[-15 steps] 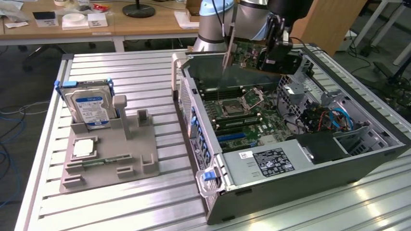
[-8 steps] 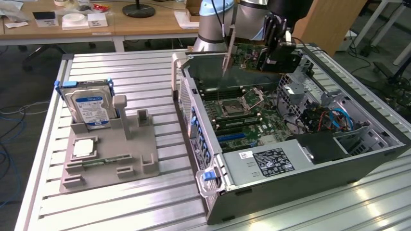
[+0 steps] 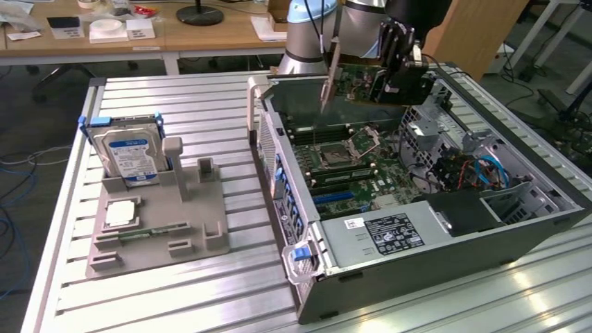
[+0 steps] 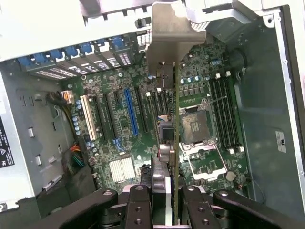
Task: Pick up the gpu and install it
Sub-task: 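Insert the gpu into the slot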
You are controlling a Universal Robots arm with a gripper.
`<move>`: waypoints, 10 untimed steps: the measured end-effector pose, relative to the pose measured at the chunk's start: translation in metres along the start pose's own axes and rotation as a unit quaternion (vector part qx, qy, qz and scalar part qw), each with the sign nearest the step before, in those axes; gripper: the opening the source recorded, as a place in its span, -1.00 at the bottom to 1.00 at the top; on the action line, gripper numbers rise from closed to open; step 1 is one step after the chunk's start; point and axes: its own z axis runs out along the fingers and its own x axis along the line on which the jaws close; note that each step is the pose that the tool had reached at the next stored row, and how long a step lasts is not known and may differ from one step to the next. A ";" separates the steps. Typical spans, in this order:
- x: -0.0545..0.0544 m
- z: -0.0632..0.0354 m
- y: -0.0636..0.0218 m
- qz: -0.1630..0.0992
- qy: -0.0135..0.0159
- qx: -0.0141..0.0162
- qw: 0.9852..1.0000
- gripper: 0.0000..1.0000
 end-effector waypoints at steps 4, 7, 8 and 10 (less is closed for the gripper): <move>0.000 0.0000 0.0000 -0.011 0.000 0.000 1.000 -0.44; 0.000 0.0000 0.0000 -0.018 0.000 0.000 1.000 -0.44; 0.000 0.0000 0.0000 -0.021 0.000 0.000 1.000 -0.44; 0.000 0.0000 0.0000 -0.027 0.000 -0.001 1.000 -0.44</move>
